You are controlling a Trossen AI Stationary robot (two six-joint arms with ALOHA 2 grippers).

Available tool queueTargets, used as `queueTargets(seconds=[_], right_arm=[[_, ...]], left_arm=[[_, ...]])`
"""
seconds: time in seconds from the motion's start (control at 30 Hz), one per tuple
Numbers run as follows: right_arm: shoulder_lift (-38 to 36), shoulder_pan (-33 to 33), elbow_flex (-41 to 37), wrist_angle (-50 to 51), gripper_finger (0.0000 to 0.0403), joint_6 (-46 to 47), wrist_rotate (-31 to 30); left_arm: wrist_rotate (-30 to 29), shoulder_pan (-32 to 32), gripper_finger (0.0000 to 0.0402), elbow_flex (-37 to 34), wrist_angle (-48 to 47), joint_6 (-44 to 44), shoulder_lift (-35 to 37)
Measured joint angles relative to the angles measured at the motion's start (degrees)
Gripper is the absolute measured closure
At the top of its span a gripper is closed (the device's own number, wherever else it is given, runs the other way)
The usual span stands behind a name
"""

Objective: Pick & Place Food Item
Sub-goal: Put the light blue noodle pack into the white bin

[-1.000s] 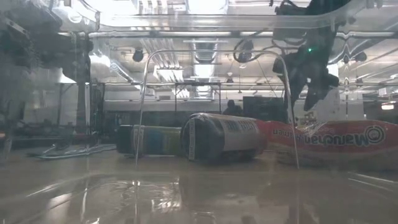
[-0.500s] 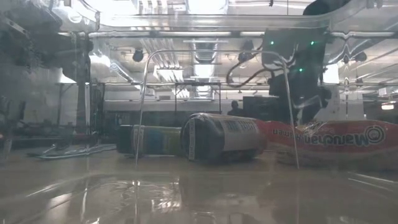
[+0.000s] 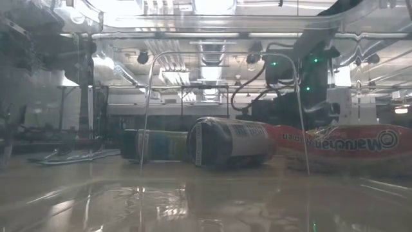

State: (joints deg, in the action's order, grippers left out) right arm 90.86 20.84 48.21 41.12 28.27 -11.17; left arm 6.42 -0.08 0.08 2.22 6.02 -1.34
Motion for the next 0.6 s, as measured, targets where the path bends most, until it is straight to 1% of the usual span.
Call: queueTargets(seconds=[0.27,0.43,0.5,0.6], right_arm=[[1.9,1.61,-0.33,0.05,0.0037,-1.12,5.09],[2.65,1.88,-0.35,0.0,0.0038,-1.5,5.46],[2.44,1.88,-0.43,-0.02,0.0047,-1.5,5.69],[1.73,1.84,-0.6,-0.2,0.0079,-1.59,5.73]], left_arm=[[0.0,0.0,0.0401,-0.01,-0.01,0.0,0.0],[0.0,-0.02,0.0401,-0.02,-0.02,0.0,0.0],[0.0,0.0,0.0401,0.0,0.0,0.0,0.0],[0.0,-0.02,0.0401,-0.02,0.0,0.0,0.0]])
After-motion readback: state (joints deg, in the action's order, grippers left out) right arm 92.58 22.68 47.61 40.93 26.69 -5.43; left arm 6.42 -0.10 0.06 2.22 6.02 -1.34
